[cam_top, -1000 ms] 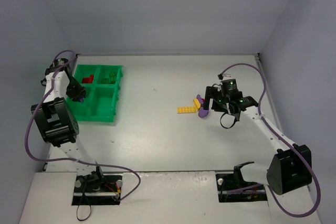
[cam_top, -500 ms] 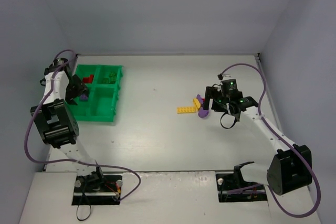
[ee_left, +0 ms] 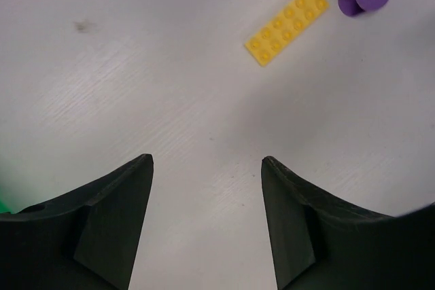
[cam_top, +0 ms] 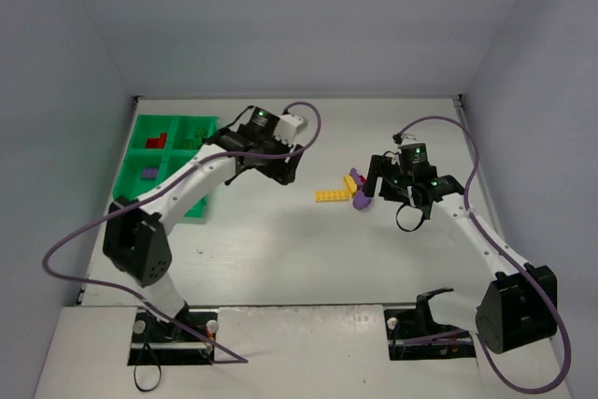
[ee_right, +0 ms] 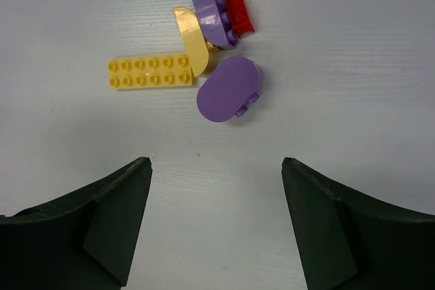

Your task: Sort the legos into containers by color

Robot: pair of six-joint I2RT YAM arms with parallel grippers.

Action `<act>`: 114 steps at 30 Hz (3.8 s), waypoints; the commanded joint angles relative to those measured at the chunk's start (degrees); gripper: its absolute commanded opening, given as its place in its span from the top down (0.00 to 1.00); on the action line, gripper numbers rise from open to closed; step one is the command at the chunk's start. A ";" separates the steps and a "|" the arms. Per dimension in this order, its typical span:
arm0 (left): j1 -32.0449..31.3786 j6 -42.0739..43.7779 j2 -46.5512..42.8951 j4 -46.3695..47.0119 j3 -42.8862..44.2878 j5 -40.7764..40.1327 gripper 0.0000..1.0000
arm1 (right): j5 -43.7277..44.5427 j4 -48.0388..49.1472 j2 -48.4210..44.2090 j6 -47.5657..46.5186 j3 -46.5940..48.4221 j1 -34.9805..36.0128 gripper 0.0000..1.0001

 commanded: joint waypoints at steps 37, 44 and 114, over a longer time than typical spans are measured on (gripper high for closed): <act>-9.81 10.89 30.44 6.45 11.04 3.51 1.00 | -0.54 -6.96 -12.48 1.00 0.14 -2.85 0.26; 0.45 -4.66 11.30 13.57 -5.58 4.57 1.00 | -0.01 -6.44 -11.16 0.20 0.40 -2.85 0.26; 7.16 -24.28 -22.39 1.89 -24.84 -2.47 0.29 | 2.81 8.24 35.78 2.57 15.88 12.34 0.74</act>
